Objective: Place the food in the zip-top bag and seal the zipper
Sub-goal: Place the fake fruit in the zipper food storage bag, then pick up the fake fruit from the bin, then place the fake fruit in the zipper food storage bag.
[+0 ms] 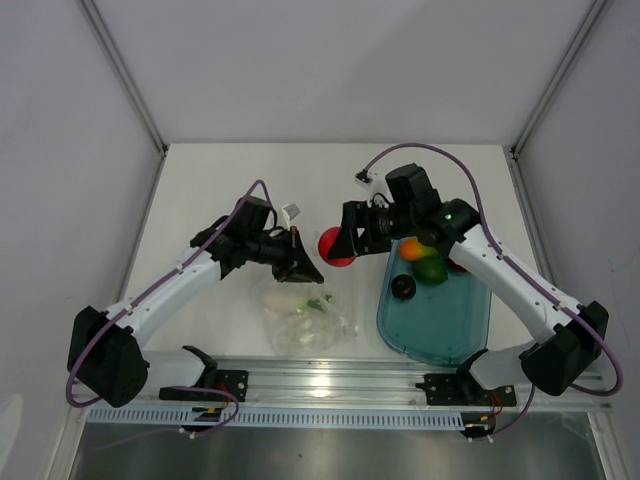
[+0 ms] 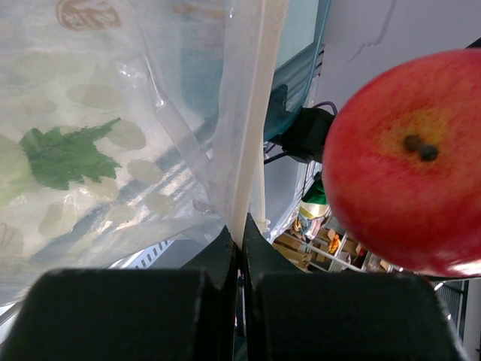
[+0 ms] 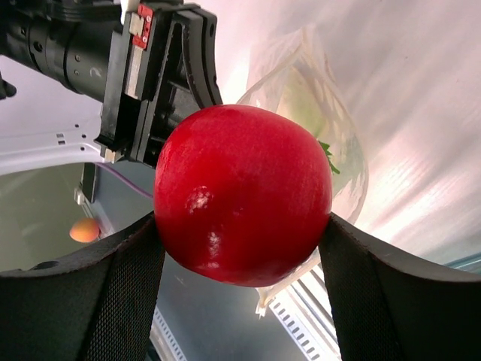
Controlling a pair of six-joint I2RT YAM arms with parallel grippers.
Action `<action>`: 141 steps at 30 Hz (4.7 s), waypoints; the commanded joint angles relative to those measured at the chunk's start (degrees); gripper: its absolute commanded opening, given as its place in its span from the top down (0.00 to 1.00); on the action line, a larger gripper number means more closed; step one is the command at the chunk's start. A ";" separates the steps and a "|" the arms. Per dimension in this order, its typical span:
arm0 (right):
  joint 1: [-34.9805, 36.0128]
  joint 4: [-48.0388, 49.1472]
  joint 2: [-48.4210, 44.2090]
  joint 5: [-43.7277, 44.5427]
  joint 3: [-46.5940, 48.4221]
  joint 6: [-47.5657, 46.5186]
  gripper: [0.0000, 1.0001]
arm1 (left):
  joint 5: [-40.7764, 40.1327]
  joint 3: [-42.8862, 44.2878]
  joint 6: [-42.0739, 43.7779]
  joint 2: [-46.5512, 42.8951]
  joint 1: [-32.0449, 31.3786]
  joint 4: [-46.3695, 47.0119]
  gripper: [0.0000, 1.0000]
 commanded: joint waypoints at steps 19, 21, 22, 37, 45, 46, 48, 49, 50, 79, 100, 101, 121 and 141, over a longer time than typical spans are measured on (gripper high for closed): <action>2.67 -3.41 0.91 2.77 -0.03 -3.44 0.25 | -0.27 4.72 -2.40 -0.60 0.22 3.19 1.00; 2.76 -3.68 0.91 3.38 -0.12 -3.53 0.01 | -0.18 4.98 -2.49 -0.51 0.22 3.45 0.99; 2.76 -3.68 0.91 3.65 -0.21 -3.53 0.01 | -0.10 4.81 -2.58 -0.51 0.22 3.46 0.99; 2.67 -3.94 0.38 5.92 0.58 -3.09 0.01 | -0.18 4.63 -2.76 -0.95 0.22 3.72 1.00; 0.04 -6.58 0.12 13.13 1.55 -0.54 0.01 | -0.01 3.23 -2.93 -1.65 0.22 3.89 0.99; -0.66 -7.10 -0.05 13.93 1.46 -0.19 0.00 | -0.01 2.88 -2.93 -1.74 0.14 3.89 0.99; -2.15 -7.63 -0.76 17.77 1.20 0.87 0.00 | 0.08 3.05 -2.76 -2.00 0.14 3.90 0.99; -2.69 -8.07 -1.72 19.02 0.50 1.39 0.01 | -0.09 2.88 -2.84 -2.09 0.14 3.89 0.99; -3.30 -8.07 -2.42 19.90 0.06 2.27 0.01 | -0.10 2.87 -2.76 -2.09 0.14 3.81 1.00; -27.21 -1.66 -7.09 7.08 -29.12 13.70 0.09 | 1.13 0.06 -2.49 -3.85 0.14 3.90 0.99; -27.48 10.56 -3.05 10.24 -37.38 12.65 0.19 | 1.14 -1.52 -3.11 -5.52 0.14 4.07 0.99; -27.48 10.91 -2.96 10.24 -37.30 12.56 0.20 | 1.05 -1.52 -3.11 -5.60 0.14 4.07 0.99; -27.48 14.08 -0.93 8.84 -39.41 10.71 0.65 | 1.14 -2.93 -4.07 -5.87 0.14 5.30 0.99; -26.69 4.40 -12.28 -1.61 -22.45 5.44 0.81 | 1.57 -1.52 -4.16 -4.11 0.14 6.00 1.00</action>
